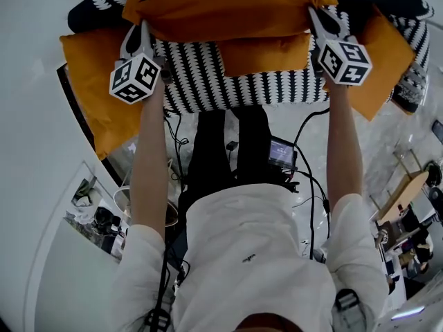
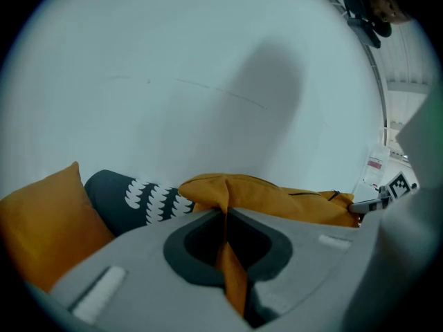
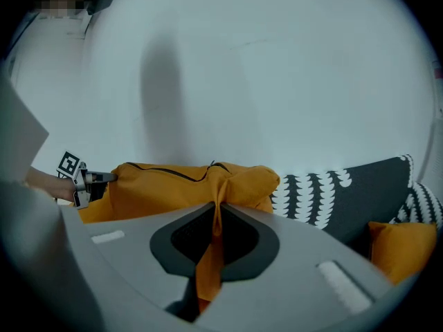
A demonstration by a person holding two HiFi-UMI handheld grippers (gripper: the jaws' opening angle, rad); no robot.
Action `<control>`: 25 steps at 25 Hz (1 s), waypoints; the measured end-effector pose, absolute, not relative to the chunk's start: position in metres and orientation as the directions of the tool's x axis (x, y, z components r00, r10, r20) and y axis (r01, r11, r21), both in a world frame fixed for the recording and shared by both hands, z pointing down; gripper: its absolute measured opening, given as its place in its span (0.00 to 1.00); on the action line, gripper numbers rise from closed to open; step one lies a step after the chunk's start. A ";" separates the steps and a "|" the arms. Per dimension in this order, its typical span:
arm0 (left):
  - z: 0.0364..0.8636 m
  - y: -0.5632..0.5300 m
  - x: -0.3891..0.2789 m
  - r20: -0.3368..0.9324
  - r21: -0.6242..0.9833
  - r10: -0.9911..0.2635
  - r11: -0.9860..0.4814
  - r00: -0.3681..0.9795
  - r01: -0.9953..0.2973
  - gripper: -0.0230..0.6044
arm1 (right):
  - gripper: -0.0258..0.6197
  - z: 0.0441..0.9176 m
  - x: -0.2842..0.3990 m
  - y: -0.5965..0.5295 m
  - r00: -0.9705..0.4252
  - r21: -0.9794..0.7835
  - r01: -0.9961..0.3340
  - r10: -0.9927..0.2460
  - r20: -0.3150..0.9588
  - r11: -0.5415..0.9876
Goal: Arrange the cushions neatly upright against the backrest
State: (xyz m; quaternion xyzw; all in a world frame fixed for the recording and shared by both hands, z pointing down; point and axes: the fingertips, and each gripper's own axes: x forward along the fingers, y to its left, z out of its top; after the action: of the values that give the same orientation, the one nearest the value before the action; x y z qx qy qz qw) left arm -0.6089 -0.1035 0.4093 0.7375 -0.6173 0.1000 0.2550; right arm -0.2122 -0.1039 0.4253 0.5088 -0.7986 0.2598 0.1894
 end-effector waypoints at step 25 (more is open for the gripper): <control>0.425 -0.121 -0.702 0.429 0.232 -0.883 -0.097 0.191 -0.968 0.05 | 0.10 0.431 -0.306 -0.142 -0.457 -0.217 -0.888 -0.723 0.518 0.406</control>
State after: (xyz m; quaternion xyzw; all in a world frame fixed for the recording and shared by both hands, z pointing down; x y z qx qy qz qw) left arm -0.7018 -0.1211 0.4254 0.7350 -0.6295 0.0901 0.2353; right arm -0.3065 -0.1416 0.4308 0.4908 -0.8203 0.2364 0.1743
